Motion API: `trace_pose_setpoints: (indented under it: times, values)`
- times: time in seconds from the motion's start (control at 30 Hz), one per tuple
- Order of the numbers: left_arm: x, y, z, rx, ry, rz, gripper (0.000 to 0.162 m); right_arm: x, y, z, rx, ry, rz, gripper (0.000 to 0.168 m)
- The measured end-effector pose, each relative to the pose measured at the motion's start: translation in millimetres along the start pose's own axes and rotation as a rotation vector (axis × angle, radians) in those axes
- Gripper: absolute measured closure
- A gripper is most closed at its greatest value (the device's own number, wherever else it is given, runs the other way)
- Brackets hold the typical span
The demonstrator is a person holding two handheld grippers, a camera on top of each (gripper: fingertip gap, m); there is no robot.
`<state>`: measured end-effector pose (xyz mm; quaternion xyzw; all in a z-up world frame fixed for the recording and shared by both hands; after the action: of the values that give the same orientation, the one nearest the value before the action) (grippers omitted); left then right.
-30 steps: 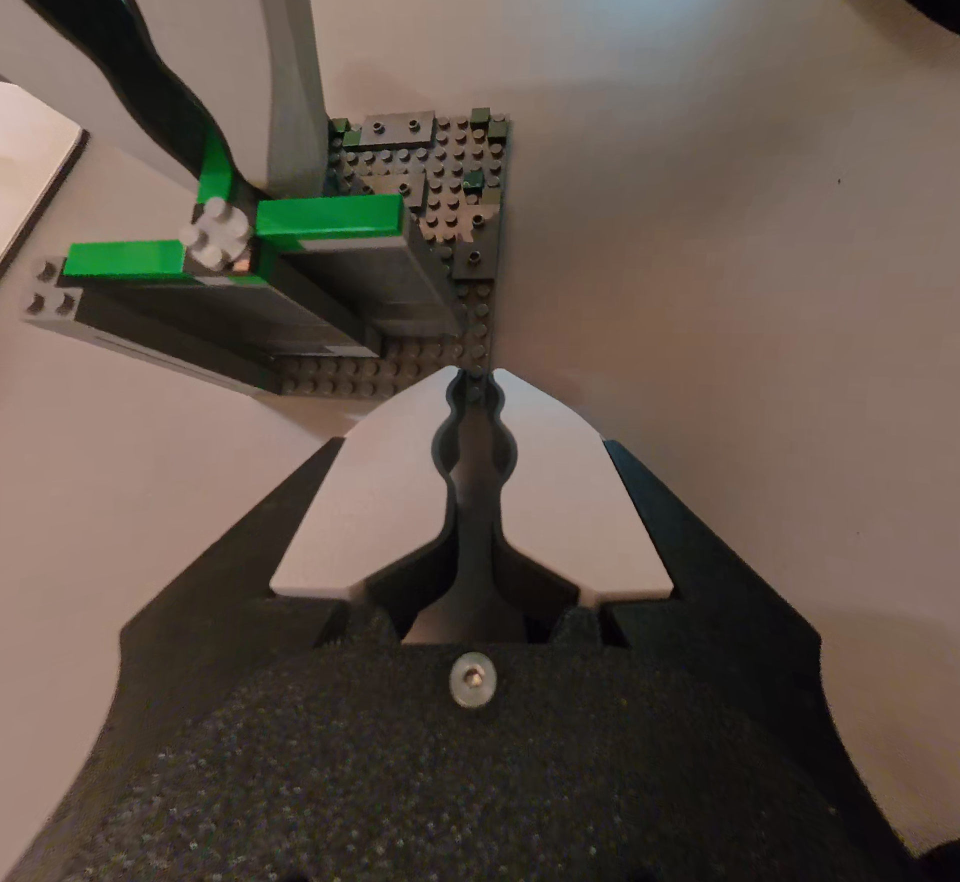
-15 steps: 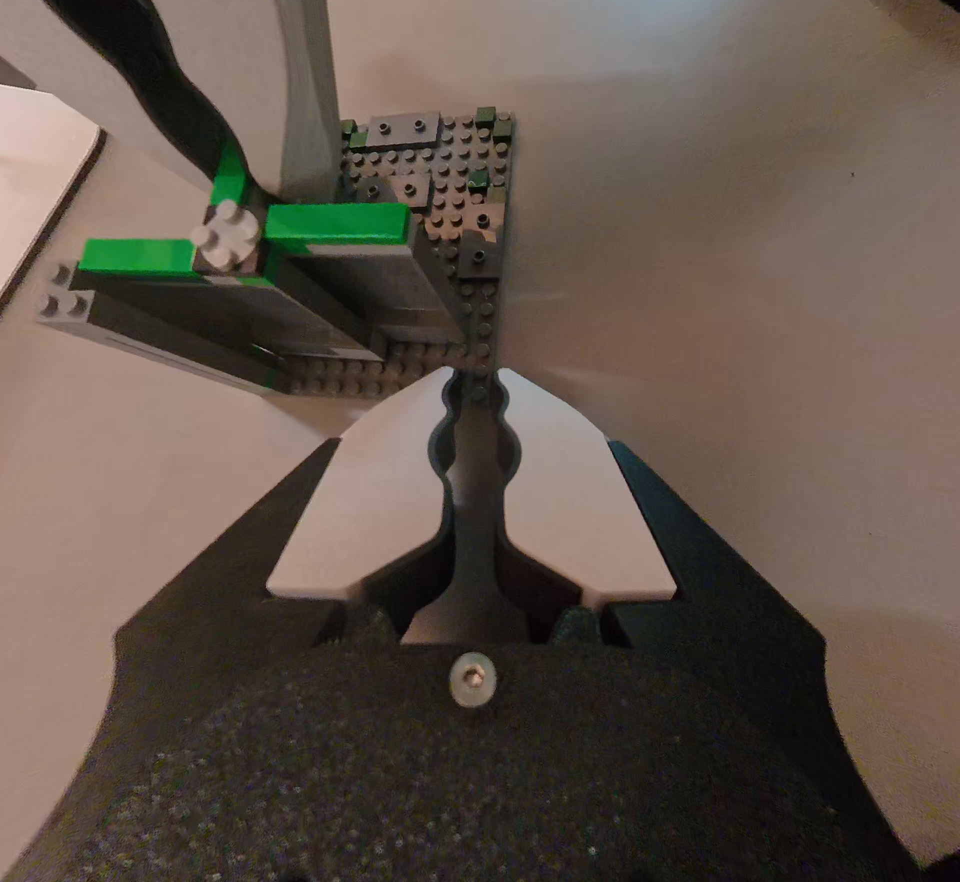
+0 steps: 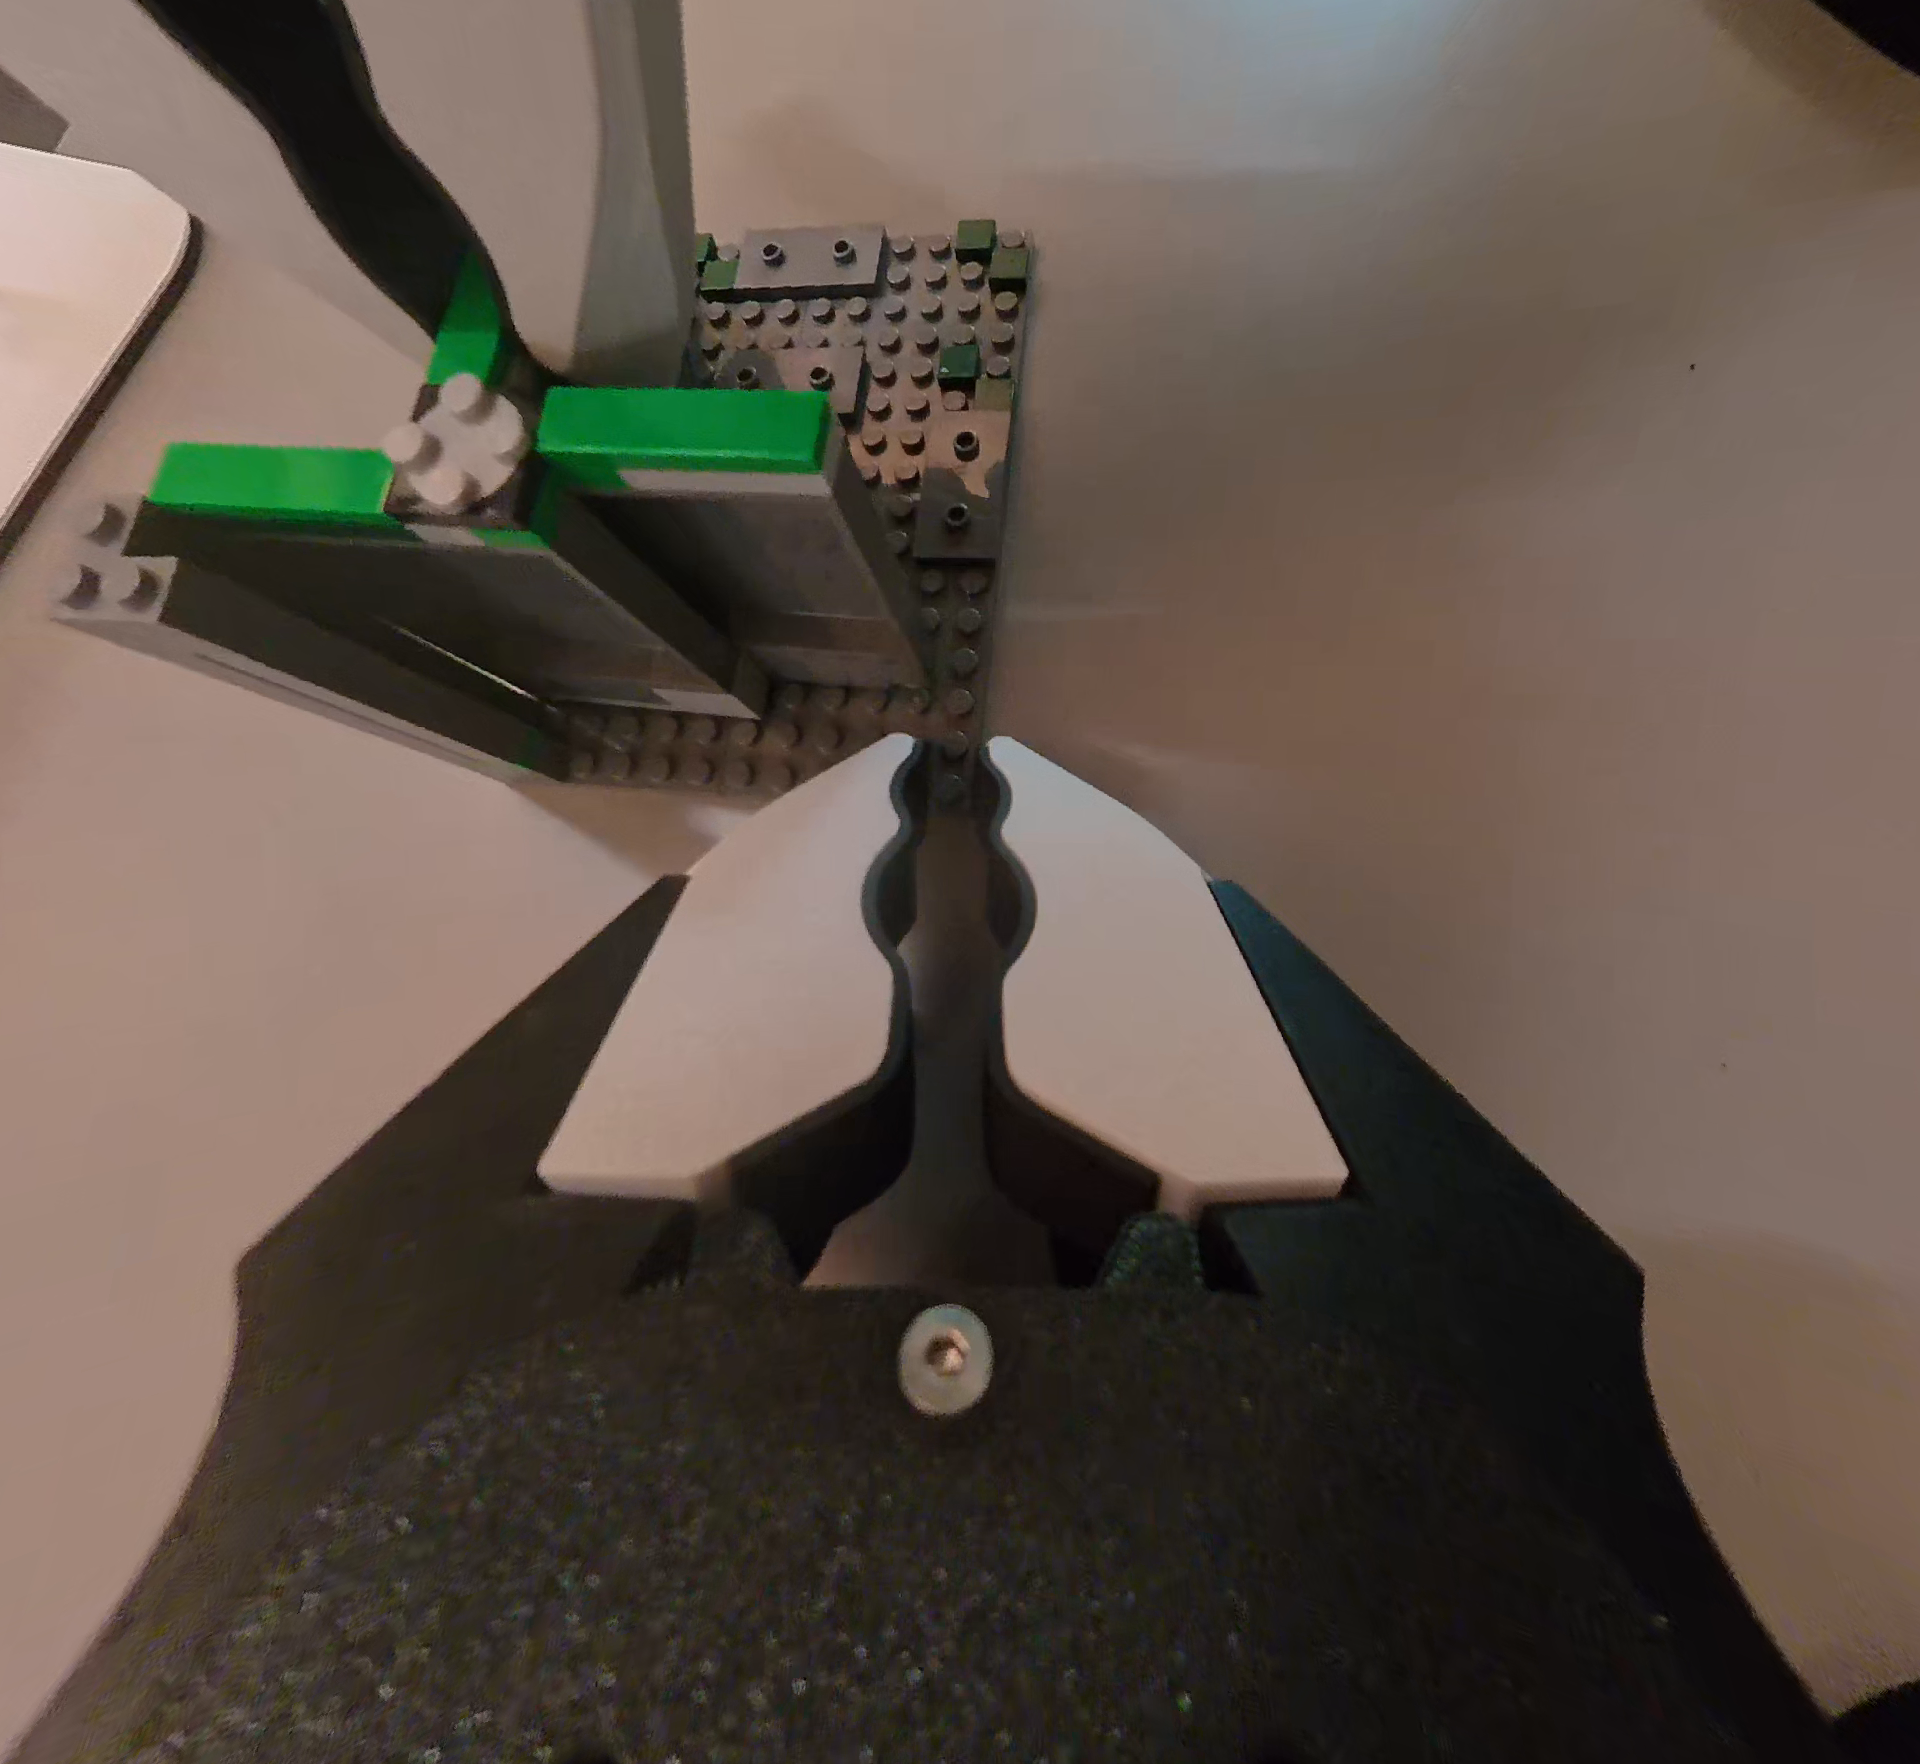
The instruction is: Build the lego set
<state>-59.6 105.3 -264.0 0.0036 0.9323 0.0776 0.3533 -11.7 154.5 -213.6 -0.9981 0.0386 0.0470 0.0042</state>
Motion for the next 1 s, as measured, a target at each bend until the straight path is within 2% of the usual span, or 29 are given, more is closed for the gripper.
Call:
trace_pose_setpoints:
  times: [1.0]
  values:
    - [-0.1, 0.7, 0.7, -0.005, 0.001, -0.006, 0.157, 1.9, -3.1, -0.8, 0.017, 0.036, -0.021, 0.16]
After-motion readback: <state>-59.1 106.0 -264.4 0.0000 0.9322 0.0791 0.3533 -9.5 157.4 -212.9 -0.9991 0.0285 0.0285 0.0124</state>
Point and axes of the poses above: each gripper's, where its closed fingertips meet, z out along the fingers, x out of its underside, y = z × x across the jaws, the point moved 2 cm from there along -z, back along the fingers, and after that the axes turned 6 degrees about y, right-handed, at the moved point
